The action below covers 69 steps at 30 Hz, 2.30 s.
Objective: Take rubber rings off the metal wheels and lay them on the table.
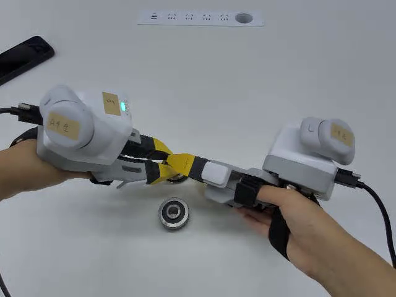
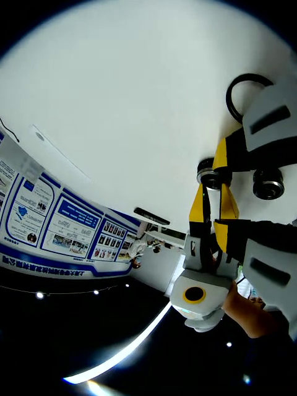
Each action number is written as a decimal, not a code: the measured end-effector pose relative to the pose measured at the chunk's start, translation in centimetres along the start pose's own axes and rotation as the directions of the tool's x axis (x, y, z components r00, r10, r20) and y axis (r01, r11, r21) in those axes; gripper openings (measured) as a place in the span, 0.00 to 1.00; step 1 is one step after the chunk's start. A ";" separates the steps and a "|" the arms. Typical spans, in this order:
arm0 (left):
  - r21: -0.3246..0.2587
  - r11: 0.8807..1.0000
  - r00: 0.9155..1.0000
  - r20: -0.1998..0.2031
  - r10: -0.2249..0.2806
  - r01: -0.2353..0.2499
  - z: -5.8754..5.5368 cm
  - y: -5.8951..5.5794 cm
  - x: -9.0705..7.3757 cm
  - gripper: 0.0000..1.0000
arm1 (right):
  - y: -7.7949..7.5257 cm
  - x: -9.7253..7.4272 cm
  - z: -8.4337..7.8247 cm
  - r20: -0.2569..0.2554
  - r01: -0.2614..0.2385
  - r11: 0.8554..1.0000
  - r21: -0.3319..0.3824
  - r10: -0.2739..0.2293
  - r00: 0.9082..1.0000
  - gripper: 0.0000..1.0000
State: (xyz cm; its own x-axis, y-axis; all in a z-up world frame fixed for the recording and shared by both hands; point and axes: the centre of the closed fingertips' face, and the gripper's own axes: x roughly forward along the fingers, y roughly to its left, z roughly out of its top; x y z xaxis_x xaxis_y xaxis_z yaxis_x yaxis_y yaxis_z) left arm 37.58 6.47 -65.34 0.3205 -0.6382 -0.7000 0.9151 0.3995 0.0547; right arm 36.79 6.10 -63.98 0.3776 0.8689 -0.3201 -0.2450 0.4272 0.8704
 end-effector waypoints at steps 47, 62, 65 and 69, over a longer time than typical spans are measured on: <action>-0.002 1.000 1.000 -0.002 -0.001 0.001 -0.4 0.4 0.0 0.13 | -0.9 0.1 0.0 0.016 -0.052 0.999 0.014 0.052 0.999 0.29; -0.004 1.000 1.000 -0.002 0.000 0.000 -0.4 0.3 0.0 0.13 | -2.3 0.3 0.0 0.009 0.006 0.999 0.034 -0.007 1.000 0.06; -0.003 1.000 1.000 -0.002 0.002 -0.002 -0.4 0.3 -0.1 0.13 | -2.6 0.3 -0.1 0.009 0.029 0.999 0.042 -0.030 1.000 0.03; -0.003 1.000 1.000 -0.002 0.001 -0.001 -0.5 0.3 -0.1 0.13 | -2.7 0.3 -0.1 0.005 0.065 0.997 0.032 -0.066 0.998 0.03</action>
State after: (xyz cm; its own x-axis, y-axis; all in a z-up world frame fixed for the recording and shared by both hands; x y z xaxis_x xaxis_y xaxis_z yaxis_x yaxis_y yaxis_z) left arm 37.76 6.96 -65.60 0.3213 -0.6367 -0.7010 0.9138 0.4026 0.0532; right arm 37.48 5.25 -66.47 0.3973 0.8377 -0.3748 -0.1912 0.4750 0.8590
